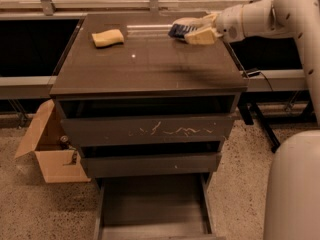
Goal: Place rxbar blueberry into bottom drawer
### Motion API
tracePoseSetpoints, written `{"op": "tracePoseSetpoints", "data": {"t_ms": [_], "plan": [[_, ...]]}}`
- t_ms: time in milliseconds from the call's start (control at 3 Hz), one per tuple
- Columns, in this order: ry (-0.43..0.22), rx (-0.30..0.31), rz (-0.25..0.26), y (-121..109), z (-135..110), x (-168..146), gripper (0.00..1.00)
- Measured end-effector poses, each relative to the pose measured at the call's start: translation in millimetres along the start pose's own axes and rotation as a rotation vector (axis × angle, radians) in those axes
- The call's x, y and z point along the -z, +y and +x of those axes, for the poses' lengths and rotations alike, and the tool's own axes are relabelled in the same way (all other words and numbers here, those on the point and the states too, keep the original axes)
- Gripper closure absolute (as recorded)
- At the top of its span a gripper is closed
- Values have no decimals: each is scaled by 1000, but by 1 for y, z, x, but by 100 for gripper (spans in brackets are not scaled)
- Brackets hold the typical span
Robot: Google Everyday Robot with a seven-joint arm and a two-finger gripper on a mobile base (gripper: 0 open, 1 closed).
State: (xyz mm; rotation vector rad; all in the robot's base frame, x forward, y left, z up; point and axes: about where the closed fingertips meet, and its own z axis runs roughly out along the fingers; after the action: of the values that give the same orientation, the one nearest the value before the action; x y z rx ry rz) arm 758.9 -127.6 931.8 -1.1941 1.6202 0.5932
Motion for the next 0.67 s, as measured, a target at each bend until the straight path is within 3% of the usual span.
{"op": "tracePoseSetpoints", "data": {"t_ms": [667], "plan": [[-20, 11, -9, 6, -11, 1, 100]]}}
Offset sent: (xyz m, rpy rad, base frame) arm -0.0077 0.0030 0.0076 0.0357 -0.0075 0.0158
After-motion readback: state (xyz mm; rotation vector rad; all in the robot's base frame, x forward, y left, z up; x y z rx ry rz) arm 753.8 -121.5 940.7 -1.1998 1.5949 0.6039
